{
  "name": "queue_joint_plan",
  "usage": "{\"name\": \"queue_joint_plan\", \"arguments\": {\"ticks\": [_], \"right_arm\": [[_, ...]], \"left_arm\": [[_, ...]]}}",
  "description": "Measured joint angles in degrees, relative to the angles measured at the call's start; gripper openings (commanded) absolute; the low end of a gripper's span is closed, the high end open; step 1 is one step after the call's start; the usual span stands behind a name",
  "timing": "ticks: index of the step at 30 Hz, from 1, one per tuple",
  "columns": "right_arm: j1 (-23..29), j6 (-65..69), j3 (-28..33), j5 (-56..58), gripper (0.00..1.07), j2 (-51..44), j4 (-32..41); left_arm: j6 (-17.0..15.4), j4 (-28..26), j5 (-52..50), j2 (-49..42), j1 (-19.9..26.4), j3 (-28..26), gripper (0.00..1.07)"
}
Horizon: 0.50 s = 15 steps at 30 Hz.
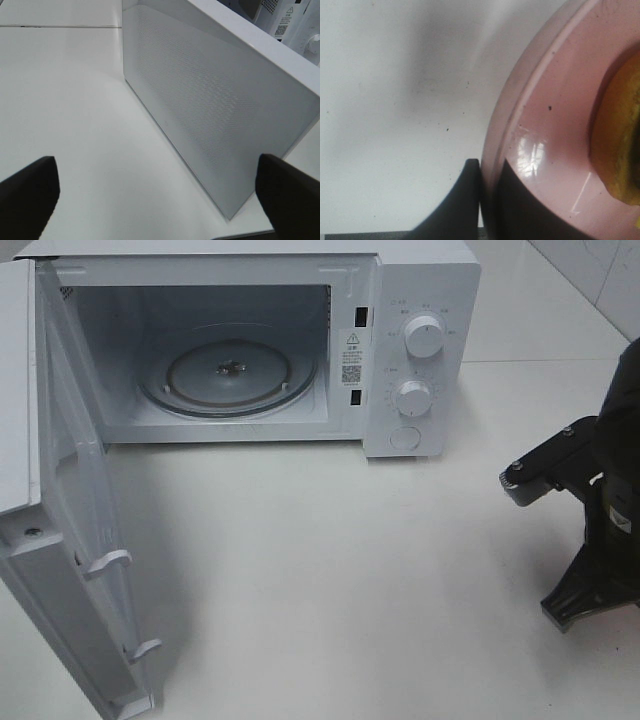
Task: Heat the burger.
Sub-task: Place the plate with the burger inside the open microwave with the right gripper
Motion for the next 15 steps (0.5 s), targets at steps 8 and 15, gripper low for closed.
{"name": "queue_joint_plan", "arguments": {"ticks": [8,15], "right_arm": [[6.70,-0.23,3.38,1.66,0.00,-4.87,0.92],[12.61,-0.40,4.13,4.13,0.00,-6.88,0.92]], "left_arm": [[0.00,0.00,0.00,0.00,0.00,0.00,1.00],[0.00,0.00,0.00,0.00,0.00,0.00,1.00]]}}
